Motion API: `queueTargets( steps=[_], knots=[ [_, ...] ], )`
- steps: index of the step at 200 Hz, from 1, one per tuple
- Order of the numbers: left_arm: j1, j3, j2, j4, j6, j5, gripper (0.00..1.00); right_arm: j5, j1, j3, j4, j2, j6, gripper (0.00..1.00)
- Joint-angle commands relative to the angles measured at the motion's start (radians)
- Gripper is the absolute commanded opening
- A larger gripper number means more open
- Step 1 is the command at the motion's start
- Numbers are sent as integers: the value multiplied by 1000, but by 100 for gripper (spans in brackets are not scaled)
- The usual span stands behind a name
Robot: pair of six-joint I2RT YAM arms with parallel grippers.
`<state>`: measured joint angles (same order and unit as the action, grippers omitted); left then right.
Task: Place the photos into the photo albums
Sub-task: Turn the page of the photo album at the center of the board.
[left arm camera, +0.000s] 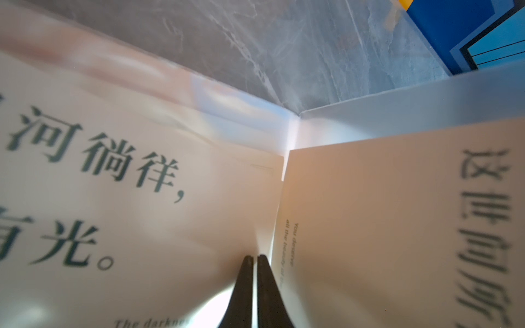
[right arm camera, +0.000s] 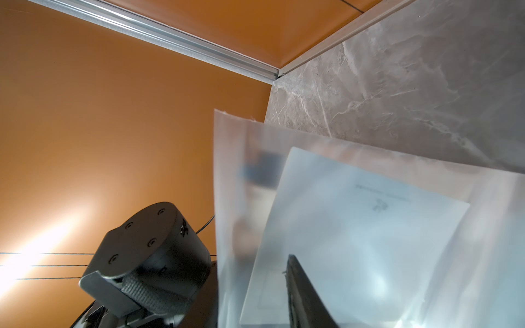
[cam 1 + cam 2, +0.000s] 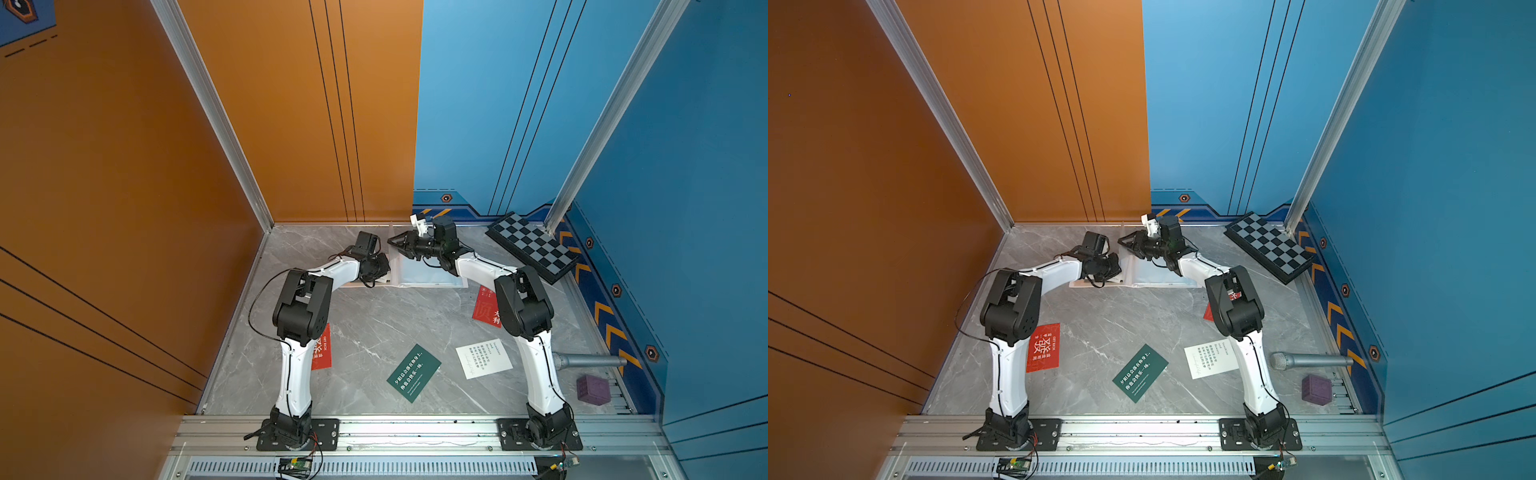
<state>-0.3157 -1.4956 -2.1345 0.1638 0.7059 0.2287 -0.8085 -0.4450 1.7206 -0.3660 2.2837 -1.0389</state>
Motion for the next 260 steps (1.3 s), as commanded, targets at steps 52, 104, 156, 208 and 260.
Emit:
queueTargets(
  steps=[52, 104, 156, 208, 260],
  knots=[
    [59, 133, 159, -105, 35, 30, 9, -13, -36, 109, 41, 59, -9, 37],
    [105, 247, 287, -141, 44, -10, 9, -21, -50, 127, 44, 69, -11, 43],
    [148, 413, 467, -234, 63, -107, 12, -31, -50, 132, 38, 71, -13, 54],
    [154, 459, 572, -247, 54, -150, 13, -34, -55, 133, 24, 63, -21, 55],
    [150, 453, 553, -248, 56, -118, 14, -29, -44, 103, 21, 45, -18, 55]
  ],
)
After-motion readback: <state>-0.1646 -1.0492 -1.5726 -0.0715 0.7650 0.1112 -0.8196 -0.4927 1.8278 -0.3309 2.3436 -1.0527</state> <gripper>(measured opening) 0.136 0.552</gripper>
